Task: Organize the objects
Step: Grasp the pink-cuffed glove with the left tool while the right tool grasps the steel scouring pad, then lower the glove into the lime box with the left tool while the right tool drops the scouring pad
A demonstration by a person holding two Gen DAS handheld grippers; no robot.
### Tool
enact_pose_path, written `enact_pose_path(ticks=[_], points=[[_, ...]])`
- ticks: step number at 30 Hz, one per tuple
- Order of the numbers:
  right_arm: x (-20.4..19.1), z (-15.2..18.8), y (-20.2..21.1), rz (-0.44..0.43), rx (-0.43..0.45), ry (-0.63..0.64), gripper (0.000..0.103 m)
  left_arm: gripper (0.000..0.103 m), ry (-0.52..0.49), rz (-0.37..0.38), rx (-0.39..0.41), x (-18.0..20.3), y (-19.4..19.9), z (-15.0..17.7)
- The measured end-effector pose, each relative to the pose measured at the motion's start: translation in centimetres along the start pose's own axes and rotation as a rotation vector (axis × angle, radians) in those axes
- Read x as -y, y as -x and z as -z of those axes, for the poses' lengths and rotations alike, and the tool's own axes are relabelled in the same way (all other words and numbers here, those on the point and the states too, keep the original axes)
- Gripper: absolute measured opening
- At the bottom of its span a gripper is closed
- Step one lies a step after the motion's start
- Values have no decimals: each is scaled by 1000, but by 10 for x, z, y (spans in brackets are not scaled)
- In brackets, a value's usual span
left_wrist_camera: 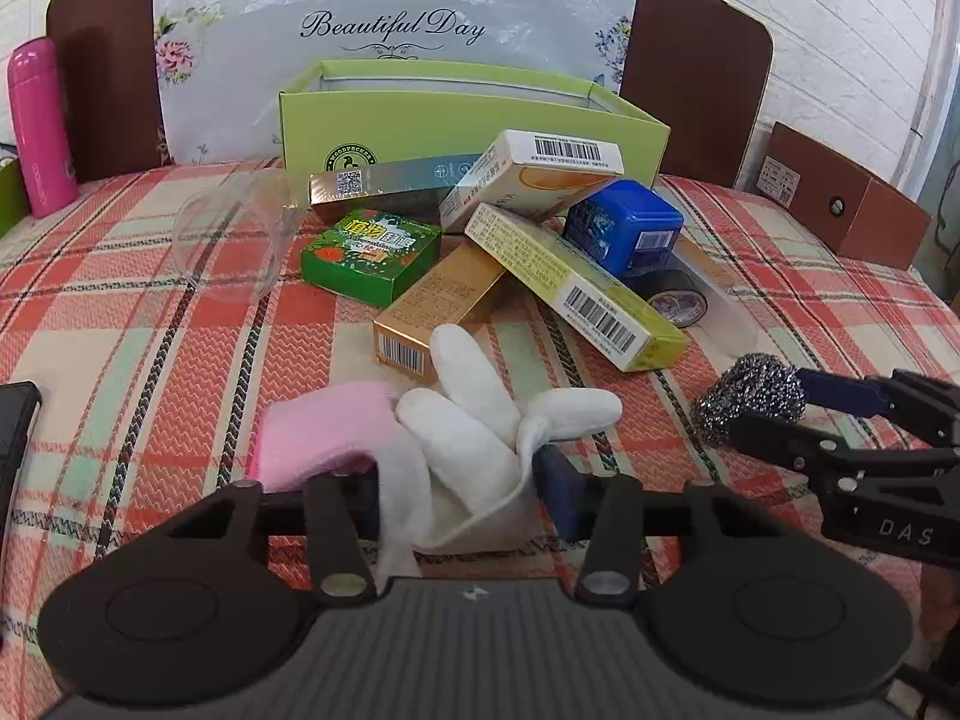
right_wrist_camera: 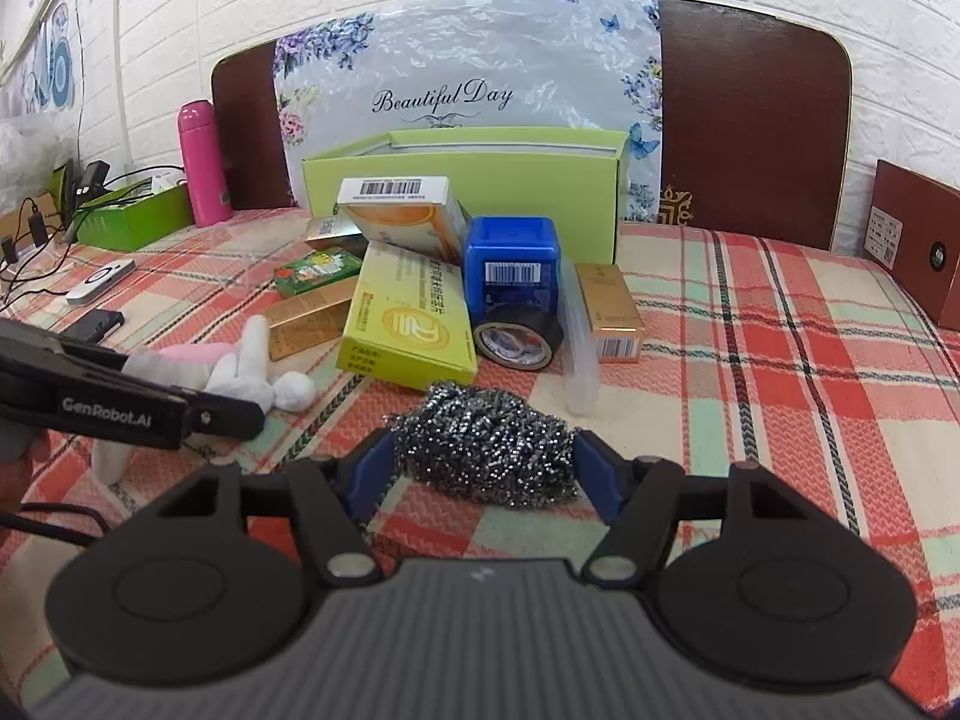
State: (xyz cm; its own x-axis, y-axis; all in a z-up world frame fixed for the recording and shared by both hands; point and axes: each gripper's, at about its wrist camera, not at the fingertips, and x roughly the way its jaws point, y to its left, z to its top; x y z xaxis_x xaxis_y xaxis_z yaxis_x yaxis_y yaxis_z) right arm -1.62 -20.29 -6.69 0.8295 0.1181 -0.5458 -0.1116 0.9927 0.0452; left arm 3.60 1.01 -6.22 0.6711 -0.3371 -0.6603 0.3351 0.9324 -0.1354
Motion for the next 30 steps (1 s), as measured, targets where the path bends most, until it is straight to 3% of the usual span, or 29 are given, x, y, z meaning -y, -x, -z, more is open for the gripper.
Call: enact_pose_path(ticks=[3,7,10,14,19,20,21,30], points=[[1,0,-4,0,-4,-1,61,49,25,10,-6,-2,0,-2],[-2,1,-7,3,-14,18,49,14,-4,10,1,4,2,-3],[-4,0,-6,2,-12,41,38,11,27,55,-2,1,7,-6],[-4,-3,1,-9,12,29,27,11,12,60,42,5,23,-12],[-3,-12,11,-20,51,22,22,11,-2,77,143,5,50,-35],[-2,-14,13,-19,64,22,18,11,-9,79,168,6,56,-42],[-1,-17,16,-20,79,20,7,11,-16,81,189,6,59,-47],[13,-54,34,8,218,21,6,11,-28,99,326,11,76,-95]])
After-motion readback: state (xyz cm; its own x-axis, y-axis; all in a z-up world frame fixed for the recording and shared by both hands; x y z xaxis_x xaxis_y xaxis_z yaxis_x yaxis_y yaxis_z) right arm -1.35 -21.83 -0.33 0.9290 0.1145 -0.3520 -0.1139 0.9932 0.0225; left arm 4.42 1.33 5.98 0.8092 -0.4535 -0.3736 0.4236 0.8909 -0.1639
